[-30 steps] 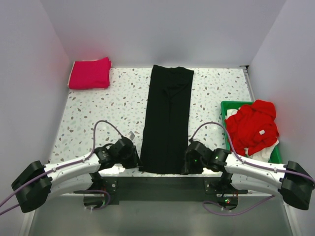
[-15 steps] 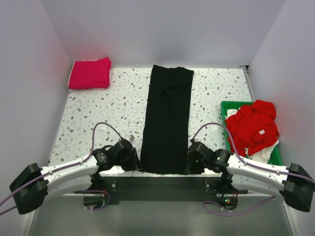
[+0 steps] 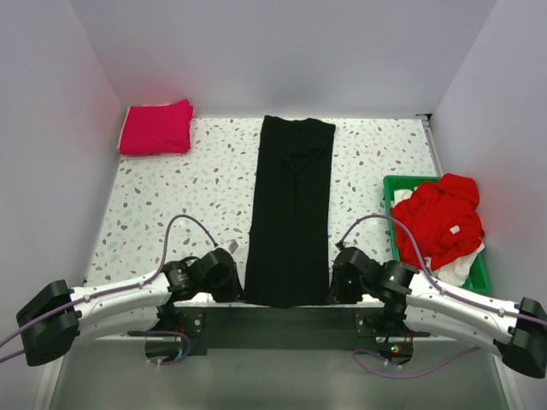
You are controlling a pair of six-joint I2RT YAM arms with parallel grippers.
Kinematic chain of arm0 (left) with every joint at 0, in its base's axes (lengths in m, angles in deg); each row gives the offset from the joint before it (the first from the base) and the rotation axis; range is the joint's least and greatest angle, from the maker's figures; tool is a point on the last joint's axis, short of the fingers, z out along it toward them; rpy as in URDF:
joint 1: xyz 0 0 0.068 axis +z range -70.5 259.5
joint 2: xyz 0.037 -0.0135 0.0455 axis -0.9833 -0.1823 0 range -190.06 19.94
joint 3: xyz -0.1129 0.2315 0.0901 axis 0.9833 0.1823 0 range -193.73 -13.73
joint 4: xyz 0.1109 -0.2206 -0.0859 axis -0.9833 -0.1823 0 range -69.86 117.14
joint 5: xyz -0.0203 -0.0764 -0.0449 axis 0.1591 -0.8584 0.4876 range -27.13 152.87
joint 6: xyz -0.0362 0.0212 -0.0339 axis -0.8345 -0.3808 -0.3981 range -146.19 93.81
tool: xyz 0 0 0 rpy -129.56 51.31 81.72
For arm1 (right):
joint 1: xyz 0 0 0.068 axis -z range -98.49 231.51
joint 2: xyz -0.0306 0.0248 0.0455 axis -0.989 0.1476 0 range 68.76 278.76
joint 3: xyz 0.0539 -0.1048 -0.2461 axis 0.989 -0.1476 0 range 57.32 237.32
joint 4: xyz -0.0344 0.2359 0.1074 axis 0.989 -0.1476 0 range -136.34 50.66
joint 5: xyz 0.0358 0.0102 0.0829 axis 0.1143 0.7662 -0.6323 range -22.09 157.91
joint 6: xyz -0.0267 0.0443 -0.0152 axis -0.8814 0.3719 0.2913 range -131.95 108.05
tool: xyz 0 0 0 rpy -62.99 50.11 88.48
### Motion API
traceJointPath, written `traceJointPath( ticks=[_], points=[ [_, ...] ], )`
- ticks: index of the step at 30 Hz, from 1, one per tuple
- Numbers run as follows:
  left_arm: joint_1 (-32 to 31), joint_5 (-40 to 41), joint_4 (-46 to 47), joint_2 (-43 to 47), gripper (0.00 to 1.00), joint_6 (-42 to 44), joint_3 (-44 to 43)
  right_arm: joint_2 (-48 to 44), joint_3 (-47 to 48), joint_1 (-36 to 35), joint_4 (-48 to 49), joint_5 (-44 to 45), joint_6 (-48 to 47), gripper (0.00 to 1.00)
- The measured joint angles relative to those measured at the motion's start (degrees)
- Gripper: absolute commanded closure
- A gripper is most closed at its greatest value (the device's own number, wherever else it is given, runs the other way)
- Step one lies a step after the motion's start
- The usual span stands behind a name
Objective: Fold and stack the t-shirts
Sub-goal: Fold the tshirt
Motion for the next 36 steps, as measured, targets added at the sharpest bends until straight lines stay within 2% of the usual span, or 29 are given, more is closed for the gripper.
traceJointPath(
  ticks=[5,12,16,22,28,36],
  points=[
    [-4.72,1.27,-0.55,0.02,1.0,-1.55,-0.48,-3.8,2.86,0.0,-5.55,-0.22,-2.25,0.96],
    [-5.92,5.79,-4.61,-1.55,1.0,-0.94,-8.37,-1.27,5.9,0.0,-8.37,0.96,-5.4,0.96],
    [-1.88,8.94,-5.11,-3.23,1.0,2.51,-14.78,4.74,14.21,0.0,-11.15,6.54,-9.14,0.95],
    [6.34,10.54,-1.7,-9.33,1.0,8.46,-20.74,16.55,26.77,2.91,-8.96,15.26,-15.61,0.97],
    [11.69,11.43,3.93,-18.91,1.0,11.5,-26.16,26.29,31.61,15.04,-1.11,15.37,-21.49,0.99],
    [19.32,13.31,12.76,-29.22,1.0,12.02,-30.99,36.83,36.2,24.72,7.56,12.85,-24.22,1.0]
  ],
)
